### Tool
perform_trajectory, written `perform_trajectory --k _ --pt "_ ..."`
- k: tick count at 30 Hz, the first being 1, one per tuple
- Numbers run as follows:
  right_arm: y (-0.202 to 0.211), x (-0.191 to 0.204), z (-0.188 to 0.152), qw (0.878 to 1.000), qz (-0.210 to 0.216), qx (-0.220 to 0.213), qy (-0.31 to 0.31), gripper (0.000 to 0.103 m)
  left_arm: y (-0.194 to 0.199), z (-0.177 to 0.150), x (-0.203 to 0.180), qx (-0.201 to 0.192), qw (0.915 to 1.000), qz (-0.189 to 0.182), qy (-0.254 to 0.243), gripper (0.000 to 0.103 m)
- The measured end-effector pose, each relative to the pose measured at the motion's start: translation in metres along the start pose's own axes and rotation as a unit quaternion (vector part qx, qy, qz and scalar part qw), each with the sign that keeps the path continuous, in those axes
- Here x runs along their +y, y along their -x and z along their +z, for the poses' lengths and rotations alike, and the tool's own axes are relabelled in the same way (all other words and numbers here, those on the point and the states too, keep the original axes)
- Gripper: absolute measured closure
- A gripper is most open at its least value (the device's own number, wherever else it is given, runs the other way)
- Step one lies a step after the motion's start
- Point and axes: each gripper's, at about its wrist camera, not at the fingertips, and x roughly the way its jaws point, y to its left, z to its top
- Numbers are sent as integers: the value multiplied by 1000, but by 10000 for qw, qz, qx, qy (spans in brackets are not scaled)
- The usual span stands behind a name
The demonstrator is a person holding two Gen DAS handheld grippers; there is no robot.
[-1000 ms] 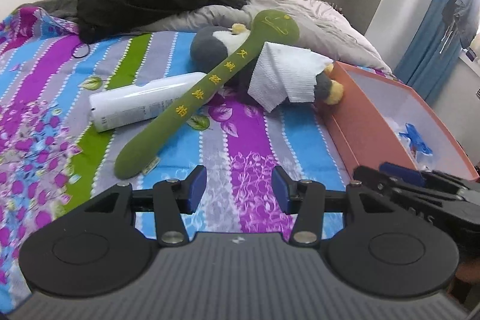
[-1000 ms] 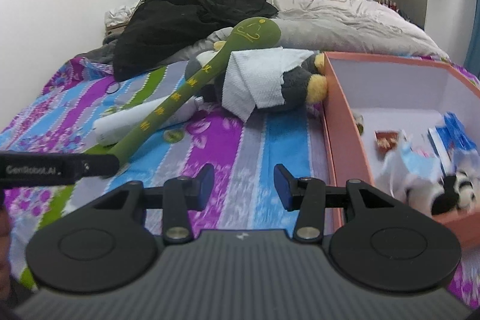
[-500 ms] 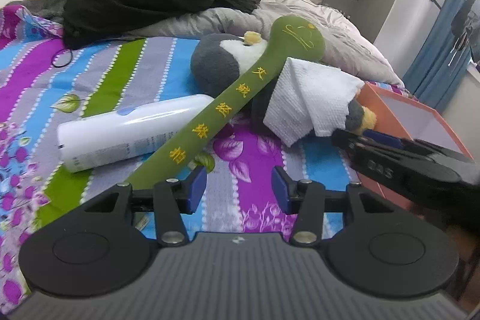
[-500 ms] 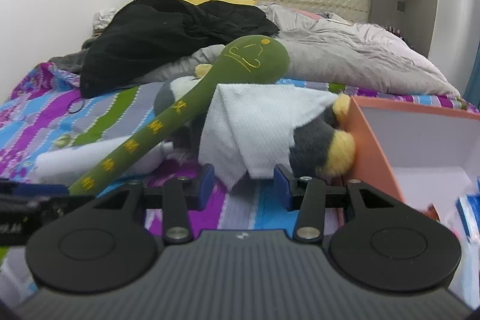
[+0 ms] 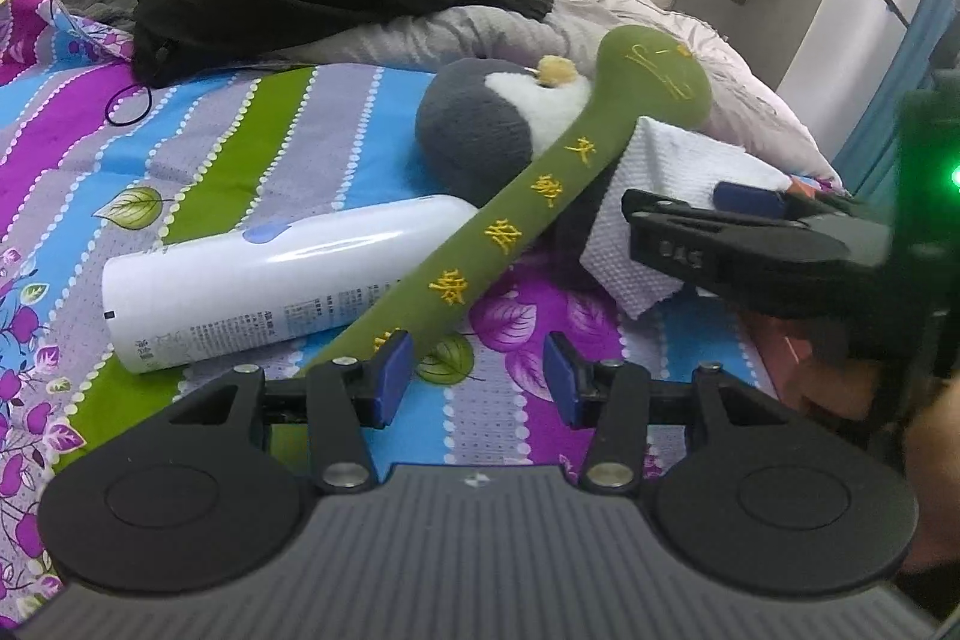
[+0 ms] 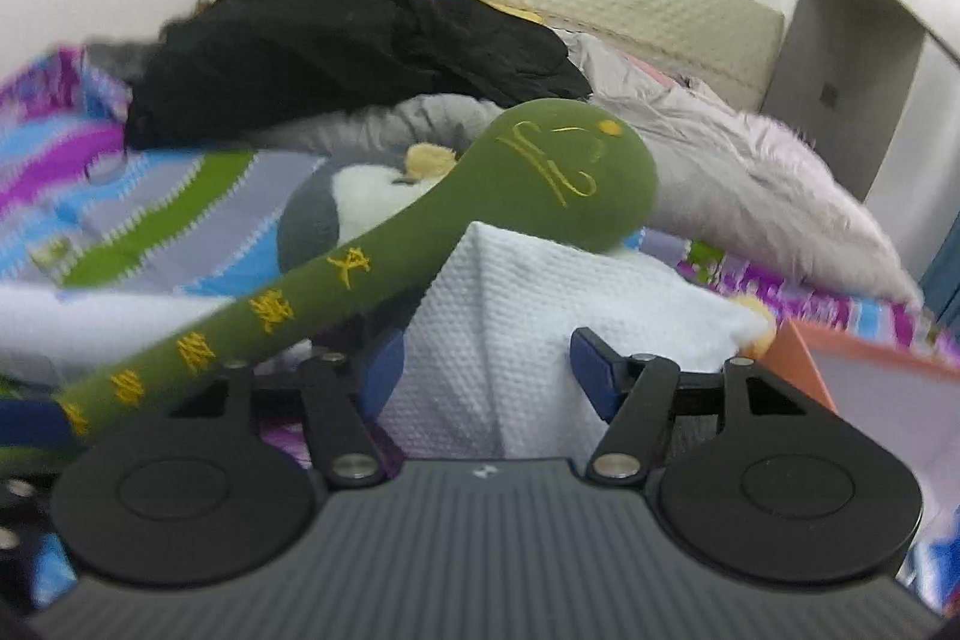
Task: Organize soft objects
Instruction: 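Grasp the white towel draped on the panda plush with the right tool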
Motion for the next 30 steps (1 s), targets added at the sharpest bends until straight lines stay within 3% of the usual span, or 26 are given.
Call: perform_trajectory --k 5,9,16,30 --pt "-10 7 -4 9985 -237 31 483 41 -2 0 6 -9 10000 -30 87 49" --pt "-11 11 -7 9954 -502 33 810 61 -1 0 6 -4 10000 2 88 49" --pt "-3 8 -8 9939 -527 -6 968 89 5 -3 6 6 9999 4 128 49" --pt "74 -12 3 9997 184 126 -37 91 59 -6 -15 -34 9999 -115 58 49"
